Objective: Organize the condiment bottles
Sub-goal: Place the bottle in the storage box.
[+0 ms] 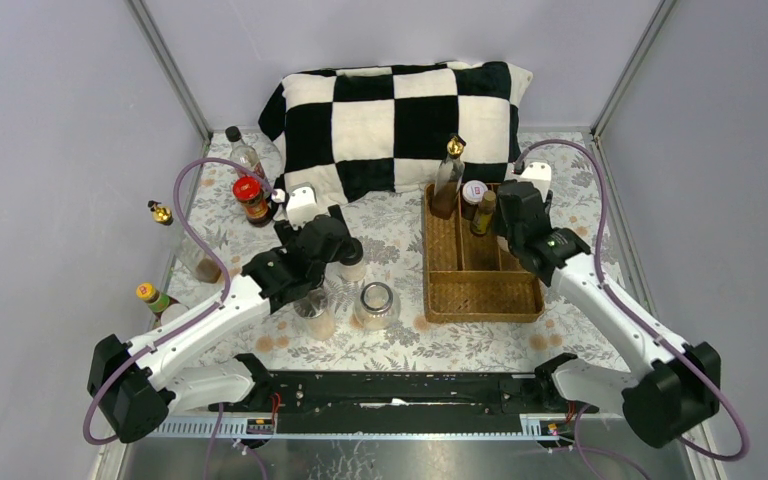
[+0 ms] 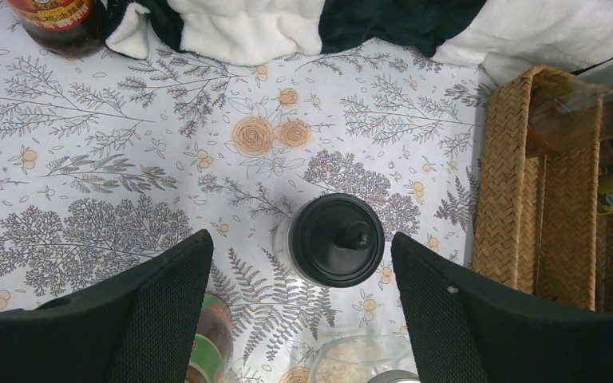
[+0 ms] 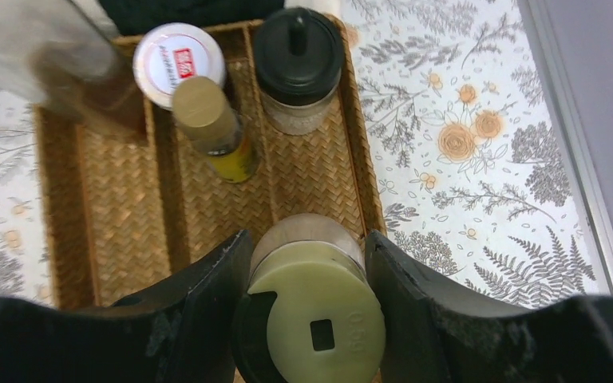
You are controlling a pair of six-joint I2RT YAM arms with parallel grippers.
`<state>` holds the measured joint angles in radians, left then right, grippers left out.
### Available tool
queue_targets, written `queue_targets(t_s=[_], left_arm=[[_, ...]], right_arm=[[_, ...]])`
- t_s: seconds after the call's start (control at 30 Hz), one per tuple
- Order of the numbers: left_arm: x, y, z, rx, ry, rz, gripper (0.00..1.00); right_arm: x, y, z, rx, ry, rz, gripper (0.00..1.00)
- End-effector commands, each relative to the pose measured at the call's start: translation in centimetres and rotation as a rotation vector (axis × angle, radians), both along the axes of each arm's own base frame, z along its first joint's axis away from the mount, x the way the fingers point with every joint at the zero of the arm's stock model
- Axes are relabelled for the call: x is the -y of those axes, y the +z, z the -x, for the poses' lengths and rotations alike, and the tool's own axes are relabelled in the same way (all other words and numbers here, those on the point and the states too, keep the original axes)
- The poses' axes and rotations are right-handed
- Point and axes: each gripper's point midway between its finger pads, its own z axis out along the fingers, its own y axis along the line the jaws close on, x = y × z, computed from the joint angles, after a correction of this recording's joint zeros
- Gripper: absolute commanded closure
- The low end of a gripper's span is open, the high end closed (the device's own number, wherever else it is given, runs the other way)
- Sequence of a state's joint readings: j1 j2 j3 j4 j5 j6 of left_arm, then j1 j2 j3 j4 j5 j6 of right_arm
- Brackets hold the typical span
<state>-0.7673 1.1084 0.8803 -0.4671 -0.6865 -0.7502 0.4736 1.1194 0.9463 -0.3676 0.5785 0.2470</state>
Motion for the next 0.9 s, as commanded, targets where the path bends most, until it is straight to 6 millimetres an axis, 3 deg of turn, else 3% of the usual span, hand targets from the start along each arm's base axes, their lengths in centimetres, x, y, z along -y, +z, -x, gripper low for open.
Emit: queue_targets(t_s=[0.0,0.33,0.67,0.87], left_arm=[[0.2,0.6,-0.2,0.009,-0.011,0.010,0.13],[-0.5,0.1,-0.8,-0.001,-0.003,0.001,0.13],[-0.1,-0.5,-1.1,-0.015,-0.007,0.009,0.14],[-0.1,-0.3,-1.1,-0.011,-0.006,0.014,0.14]], right_arm=[[0.8,-2.0,-2.4,-0.006,-0.051,-0.051,0.50],[3.9,-6.2,-6.4,-0.035,-0.132,-0.115,0.50],[3.8,-9.2,-11.2,0.011,-0.180,-0.169,0.51],[4.2,-9.2,-12.5,0.067,-0.198,-0.149,0.51]])
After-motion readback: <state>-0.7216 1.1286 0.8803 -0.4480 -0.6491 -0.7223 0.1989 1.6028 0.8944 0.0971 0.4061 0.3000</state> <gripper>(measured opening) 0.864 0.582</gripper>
